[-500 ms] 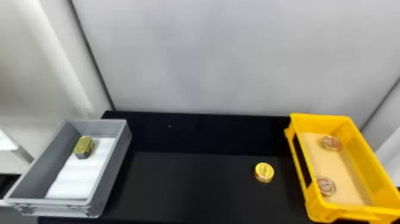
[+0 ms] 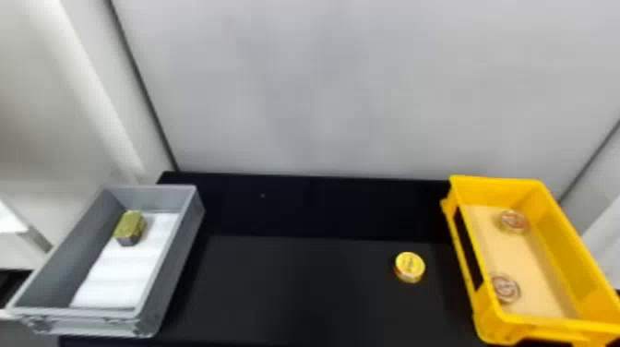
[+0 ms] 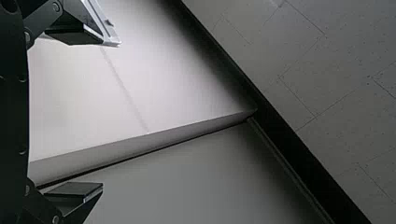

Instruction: Pick up the round yellow can and place it in the yellow rectangular box

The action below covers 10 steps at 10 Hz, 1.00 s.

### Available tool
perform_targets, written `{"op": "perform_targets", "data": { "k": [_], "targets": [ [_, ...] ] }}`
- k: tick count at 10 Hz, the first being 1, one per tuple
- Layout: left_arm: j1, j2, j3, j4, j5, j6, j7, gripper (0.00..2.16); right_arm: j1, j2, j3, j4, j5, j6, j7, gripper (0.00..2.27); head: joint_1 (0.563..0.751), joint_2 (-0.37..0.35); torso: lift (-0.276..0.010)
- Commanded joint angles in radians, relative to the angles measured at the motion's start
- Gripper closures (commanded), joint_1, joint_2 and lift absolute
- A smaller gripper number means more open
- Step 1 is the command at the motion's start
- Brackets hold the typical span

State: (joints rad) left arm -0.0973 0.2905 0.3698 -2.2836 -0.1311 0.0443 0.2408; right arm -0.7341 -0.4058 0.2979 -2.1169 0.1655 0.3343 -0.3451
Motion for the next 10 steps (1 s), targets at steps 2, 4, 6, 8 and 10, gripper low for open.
{"op": "perform_targets", "data": {
  "k": [2, 4, 6, 8, 10],
  "targets": [
    [0.008, 0.001, 0.000, 0.006, 0.016, -0.009, 0.000, 0.16, -0.002, 0.036, -0.009, 0.005, -0.061, 0.111, 0.000, 0.00, 0.692, 0.054, -0.003],
    [0.013, 0.000, 0.000, 0.009, 0.024, -0.011, -0.003, 0.16, -0.008, 0.124, -0.065, -0.003, -0.139, 0.387, 0.005, 0.00, 0.692, 0.054, -0.003],
    [0.014, -0.007, -0.008, 0.016, 0.035, -0.011, -0.004, 0.16, -0.048, 0.173, -0.089, 0.060, -0.152, 0.659, 0.086, 0.00, 0.692, 0.054, -0.003],
    [0.014, -0.030, -0.011, 0.026, 0.036, -0.012, -0.009, 0.16, -0.019, 0.191, -0.148, 0.160, -0.233, 0.806, 0.202, 0.00, 0.692, 0.054, -0.003],
    [0.021, -0.056, -0.011, 0.032, 0.038, -0.015, -0.009, 0.16, 0.096, 0.202, -0.186, 0.158, -0.285, 0.877, 0.195, 0.00, 0.692, 0.054, -0.003]
  ]
}}
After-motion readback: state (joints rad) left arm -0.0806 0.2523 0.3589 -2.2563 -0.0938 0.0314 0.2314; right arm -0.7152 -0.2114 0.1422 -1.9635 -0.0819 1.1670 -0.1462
